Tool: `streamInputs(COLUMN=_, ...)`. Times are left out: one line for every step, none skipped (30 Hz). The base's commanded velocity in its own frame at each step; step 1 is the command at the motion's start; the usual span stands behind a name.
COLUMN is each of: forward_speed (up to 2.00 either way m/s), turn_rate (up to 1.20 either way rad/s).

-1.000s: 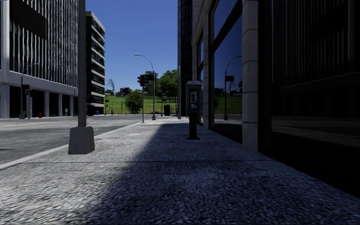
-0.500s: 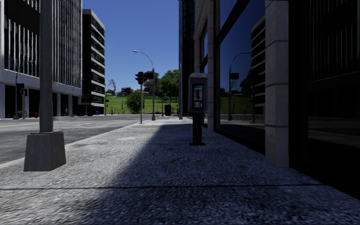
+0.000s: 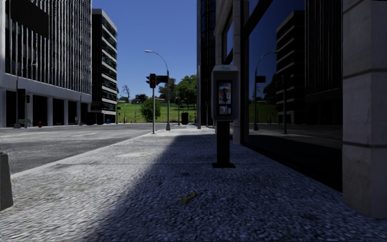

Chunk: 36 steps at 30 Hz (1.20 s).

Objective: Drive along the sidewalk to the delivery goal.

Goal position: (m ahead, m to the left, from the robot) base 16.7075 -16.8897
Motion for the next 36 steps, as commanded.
streamInputs(forward_speed=2.00, turn_rate=0.00)
streamInputs(forward_speed=2.00, turn_rate=0.00)
streamInputs(forward_speed=2.00, turn_rate=0.00)
streamInputs(forward_speed=2.00, turn_rate=0.00)
streamInputs(forward_speed=2.00, turn_rate=0.01)
streamInputs(forward_speed=2.00, turn_rate=0.09)
streamInputs(forward_speed=2.00, turn_rate=0.09)
streamInputs(forward_speed=2.00, turn_rate=0.17)
streamInputs(forward_speed=2.00, turn_rate=0.25)
streamInputs(forward_speed=2.00, turn_rate=0.29)
streamInputs(forward_speed=2.00, turn_rate=0.29)
streamInputs(forward_speed=2.00, turn_rate=0.30)
streamInputs(forward_speed=2.00, turn_rate=0.30)
streamInputs(forward_speed=2.00, turn_rate=0.30)
streamInputs(forward_speed=2.00, turn_rate=0.30)
streamInputs(forward_speed=2.00, turn_rate=0.30)
streamInputs(forward_speed=2.00, turn_rate=0.30)
streamInputs(forward_speed=2.00, turn_rate=0.30)
streamInputs(forward_speed=2.00, turn_rate=0.30)
streamInputs(forward_speed=2.00, turn_rate=0.30)
streamInputs(forward_speed=2.00, turn_rate=0.30)
streamInputs(forward_speed=2.00, turn_rate=0.30)
streamInputs(forward_speed=2.00, turn_rate=0.30)
streamInputs(forward_speed=2.00, turn_rate=0.30)
streamInputs(forward_speed=2.00, turn_rate=0.30)
streamInputs(forward_speed=2.00, turn_rate=0.30)
streamInputs(forward_speed=2.00, turn_rate=0.30)
streamInputs(forward_speed=2.00, turn_rate=0.30)
streamInputs(forward_speed=2.00, turn_rate=0.30)
streamInputs(forward_speed=2.00, turn_rate=0.30)
streamInputs(forward_speed=2.00, turn_rate=0.30)
streamInputs(forward_speed=2.00, turn_rate=0.30)
streamInputs(forward_speed=2.00, turn_rate=0.30)
streamInputs(forward_speed=2.00, turn_rate=0.30)
streamInputs(forward_speed=2.00, turn_rate=0.30)
streamInputs(forward_speed=2.00, turn_rate=0.31)
